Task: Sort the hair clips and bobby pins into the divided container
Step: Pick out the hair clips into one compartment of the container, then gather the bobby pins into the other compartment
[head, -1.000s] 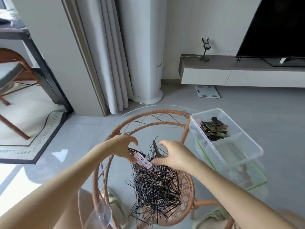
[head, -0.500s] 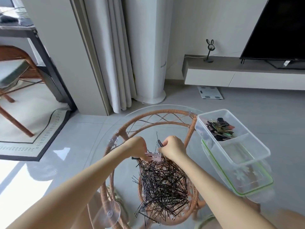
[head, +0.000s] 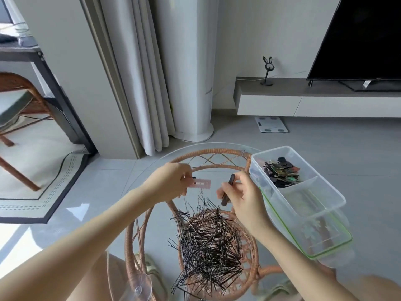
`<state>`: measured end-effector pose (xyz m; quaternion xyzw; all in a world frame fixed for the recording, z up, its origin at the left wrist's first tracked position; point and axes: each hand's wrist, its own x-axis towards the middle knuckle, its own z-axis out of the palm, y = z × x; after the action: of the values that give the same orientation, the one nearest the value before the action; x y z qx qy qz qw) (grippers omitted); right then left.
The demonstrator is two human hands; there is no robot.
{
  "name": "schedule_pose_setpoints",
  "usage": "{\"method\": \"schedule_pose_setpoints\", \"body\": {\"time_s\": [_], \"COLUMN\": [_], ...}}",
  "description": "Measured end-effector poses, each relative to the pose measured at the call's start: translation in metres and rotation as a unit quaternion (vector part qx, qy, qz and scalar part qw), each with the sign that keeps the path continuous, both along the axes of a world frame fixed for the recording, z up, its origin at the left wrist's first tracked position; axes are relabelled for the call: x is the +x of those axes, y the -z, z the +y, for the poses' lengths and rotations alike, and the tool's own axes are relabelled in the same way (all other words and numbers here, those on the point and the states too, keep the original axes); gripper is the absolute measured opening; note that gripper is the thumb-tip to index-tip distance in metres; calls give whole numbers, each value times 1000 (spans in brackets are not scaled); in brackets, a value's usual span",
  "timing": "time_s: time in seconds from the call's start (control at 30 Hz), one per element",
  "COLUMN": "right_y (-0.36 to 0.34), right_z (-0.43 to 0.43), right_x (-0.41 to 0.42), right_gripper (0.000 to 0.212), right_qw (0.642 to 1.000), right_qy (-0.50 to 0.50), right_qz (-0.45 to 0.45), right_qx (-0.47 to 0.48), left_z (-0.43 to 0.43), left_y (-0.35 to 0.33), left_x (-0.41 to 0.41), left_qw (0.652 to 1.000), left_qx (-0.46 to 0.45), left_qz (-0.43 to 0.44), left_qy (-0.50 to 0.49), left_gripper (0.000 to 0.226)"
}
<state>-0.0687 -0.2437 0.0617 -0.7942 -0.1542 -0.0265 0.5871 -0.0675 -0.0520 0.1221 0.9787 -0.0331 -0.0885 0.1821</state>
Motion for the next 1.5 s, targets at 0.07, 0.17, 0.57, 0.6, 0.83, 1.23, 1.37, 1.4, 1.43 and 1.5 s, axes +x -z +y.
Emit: {"method": "schedule_pose_setpoints", "body": {"time_s": [0.07, 0.17, 0.57, 0.6, 0.83, 1.23, 1.37, 1.4, 1.43, 1.5], "right_y": [-8, -22, -42, -45, 1, 57, 48, 44, 40, 35], "right_z": [-9, -32, -103, -101, -52, 2, -11, -17, -24, -43], "right_x": [-3, 0, 87, 77, -18, -27, -48, -53, -57, -64], "right_gripper": [10, 9, 33, 31, 31, 40, 43, 48, 56, 80], "right_qw": [998, 991, 911, 891, 971, 969, 977, 975, 973, 962], "right_qy": [3, 63, 272, 287, 18, -95, -129, -140, -152, -181], "right_qz": [20, 34, 113, 45, -51, 76, 139, 152, 156, 114], "right_qx": [67, 110, -290, -349, -234, -214, -95, -76, -79, -168], "left_z": [-9, -31, -150, -139, -18, -15, -26, -25, -24, -17], "left_y": [-10, -18, -6, -4, 76, 117, 100, 95, 89, 76], "left_x": [6, 22, 106, 107, 61, -15, -43, -48, -55, -68], "left_qw": [999, 996, 992, 992, 998, 955, 915, 902, 895, 933], "left_qx": [-30, -89, -128, -129, -25, -294, -394, -422, -436, -353], "left_qz": [-11, -20, 0, -10, 30, 9, 54, 60, 62, 65], "left_qy": [3, 0, 10, 1, -40, -23, -65, -74, -71, -31], "left_gripper": [15, 17, 32, 32, 46, 35, 32, 30, 29, 53]}}
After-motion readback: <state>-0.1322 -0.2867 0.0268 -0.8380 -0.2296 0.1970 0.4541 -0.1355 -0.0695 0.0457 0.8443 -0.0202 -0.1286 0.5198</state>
